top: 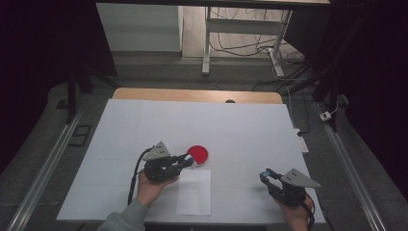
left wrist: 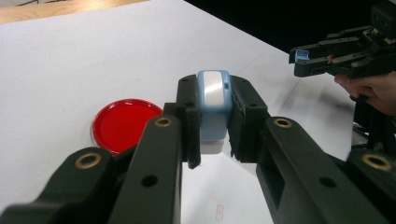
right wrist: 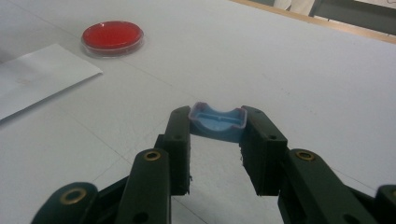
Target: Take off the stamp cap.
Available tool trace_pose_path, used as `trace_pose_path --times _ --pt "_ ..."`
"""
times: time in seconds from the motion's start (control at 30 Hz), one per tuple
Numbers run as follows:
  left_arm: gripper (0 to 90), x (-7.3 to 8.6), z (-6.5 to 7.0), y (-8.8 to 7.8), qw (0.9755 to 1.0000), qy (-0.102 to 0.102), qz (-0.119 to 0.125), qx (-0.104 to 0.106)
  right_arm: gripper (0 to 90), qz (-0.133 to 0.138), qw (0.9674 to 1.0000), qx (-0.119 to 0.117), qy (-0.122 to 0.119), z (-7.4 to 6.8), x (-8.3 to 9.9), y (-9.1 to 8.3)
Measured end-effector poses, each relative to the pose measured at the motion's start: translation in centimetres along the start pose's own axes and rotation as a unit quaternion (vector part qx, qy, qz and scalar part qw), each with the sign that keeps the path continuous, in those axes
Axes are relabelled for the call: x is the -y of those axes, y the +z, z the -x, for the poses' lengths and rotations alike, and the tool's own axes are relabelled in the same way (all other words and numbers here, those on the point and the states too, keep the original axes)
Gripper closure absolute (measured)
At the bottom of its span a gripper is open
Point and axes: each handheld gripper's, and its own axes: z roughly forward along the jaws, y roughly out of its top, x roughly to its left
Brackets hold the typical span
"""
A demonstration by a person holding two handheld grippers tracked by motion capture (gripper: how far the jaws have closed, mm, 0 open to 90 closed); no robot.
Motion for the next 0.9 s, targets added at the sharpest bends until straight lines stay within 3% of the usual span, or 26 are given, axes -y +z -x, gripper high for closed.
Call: trace_pose_path --times 0.9 --pt "75.7 -1.3 -0.9 -0.4 0.9997 0.01 -0.013 -0.02 64.3 0.004 1.0 0.0 0.001 0.3 -0.1 0.1"
